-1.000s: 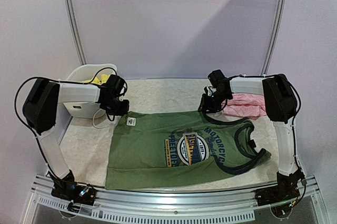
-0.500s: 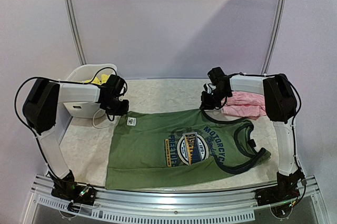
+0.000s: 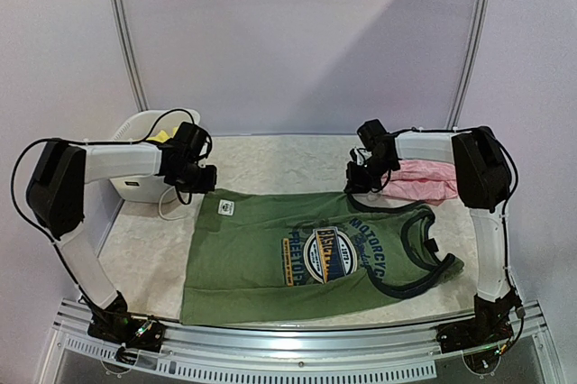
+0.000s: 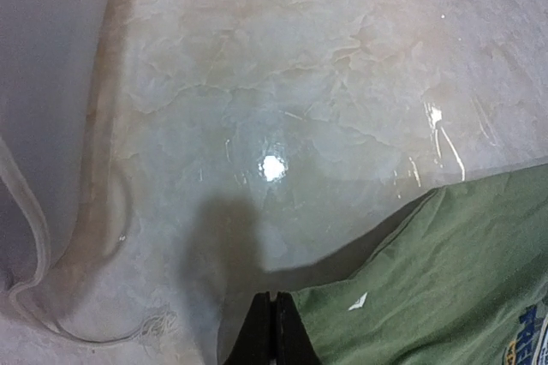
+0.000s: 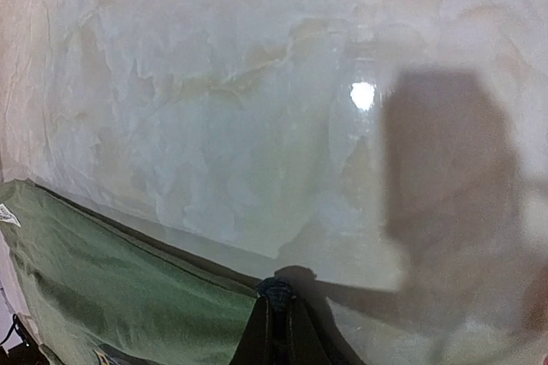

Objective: Fold and stack the mixed laundry pile
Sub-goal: Pick up the 1/3-folded tank top from the center of the board, then fold the 1/3-folded tank top at the center of the board, then rotate the rectangle-folded tank top at the center of the board.

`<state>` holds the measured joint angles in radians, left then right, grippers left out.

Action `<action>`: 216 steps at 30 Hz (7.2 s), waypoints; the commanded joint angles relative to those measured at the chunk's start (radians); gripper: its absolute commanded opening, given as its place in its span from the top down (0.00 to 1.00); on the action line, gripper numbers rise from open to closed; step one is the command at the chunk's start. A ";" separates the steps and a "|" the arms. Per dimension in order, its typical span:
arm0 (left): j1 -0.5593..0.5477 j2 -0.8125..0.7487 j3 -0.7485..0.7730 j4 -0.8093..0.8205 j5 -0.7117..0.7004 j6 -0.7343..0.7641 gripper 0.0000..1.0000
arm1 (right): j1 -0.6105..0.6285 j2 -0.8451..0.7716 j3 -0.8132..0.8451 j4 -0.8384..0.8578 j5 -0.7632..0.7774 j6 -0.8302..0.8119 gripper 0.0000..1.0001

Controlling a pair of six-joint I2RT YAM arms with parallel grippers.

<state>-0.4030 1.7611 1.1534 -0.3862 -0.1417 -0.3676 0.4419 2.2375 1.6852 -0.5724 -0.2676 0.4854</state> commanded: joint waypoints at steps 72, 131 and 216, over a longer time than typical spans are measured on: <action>-0.204 -0.498 -0.509 -0.025 -0.168 -0.187 0.84 | 0.297 -0.623 -0.724 0.107 0.335 0.097 0.72; -0.280 -0.331 -0.362 0.088 -0.140 -0.089 0.83 | 0.301 -0.772 -0.807 -0.067 0.555 0.268 0.65; -0.351 -0.528 -0.544 -0.064 -0.265 -0.235 0.80 | 0.181 0.382 0.476 -0.162 -0.066 -0.046 0.53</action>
<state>-0.7544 1.2404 0.5625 -0.4477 -0.3561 -0.6353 0.6624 2.4821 2.0529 -0.5816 -0.2569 0.5186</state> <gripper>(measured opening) 0.188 0.471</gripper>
